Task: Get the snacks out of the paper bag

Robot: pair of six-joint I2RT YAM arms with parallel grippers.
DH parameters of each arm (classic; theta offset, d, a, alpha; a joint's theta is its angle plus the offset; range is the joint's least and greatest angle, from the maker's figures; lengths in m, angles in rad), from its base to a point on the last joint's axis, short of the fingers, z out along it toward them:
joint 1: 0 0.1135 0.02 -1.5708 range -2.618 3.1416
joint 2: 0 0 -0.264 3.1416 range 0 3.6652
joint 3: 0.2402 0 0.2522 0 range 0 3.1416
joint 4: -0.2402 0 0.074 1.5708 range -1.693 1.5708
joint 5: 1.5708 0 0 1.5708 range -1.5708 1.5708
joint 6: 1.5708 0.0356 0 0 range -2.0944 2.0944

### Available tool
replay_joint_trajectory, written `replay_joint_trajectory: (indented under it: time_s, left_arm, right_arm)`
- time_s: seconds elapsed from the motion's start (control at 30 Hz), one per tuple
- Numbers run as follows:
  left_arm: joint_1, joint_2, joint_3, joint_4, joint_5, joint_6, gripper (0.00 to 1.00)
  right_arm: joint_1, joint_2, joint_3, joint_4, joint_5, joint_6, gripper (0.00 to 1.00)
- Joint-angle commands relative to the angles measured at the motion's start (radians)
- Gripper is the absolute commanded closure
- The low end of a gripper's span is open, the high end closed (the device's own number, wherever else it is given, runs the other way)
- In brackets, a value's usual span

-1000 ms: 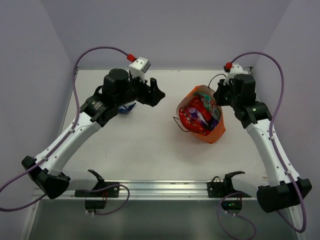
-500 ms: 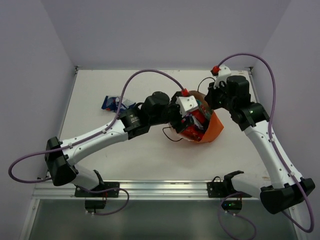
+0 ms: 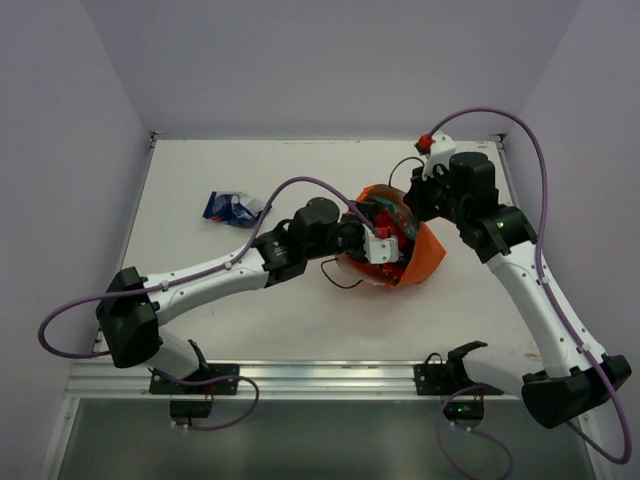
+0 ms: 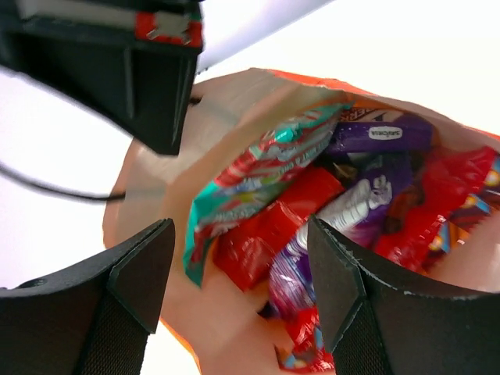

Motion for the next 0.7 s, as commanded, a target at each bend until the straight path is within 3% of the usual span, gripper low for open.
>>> replay_joint_trajectory:
  time_s: [0.0, 0.47, 0.67]
  left_arm:
    - [0.009, 0.056, 0.060, 0.078, 0.041, 0.122, 0.26]
    - [0.033, 0.240, 0.241, 0.015, 0.125, 0.143, 0.30]
    - [0.036, 0.285, 0.279, -0.071, 0.139, 0.156, 0.60]
  right_arm:
    - [0.014, -0.032, 0.060, 0.093, -0.070, -0.005, 1.00]
    - [0.017, -0.050, 0.043, 0.090, -0.080, -0.013, 1.00]
    - [0.017, -0.064, 0.030, 0.098, -0.061, -0.019, 1.00]
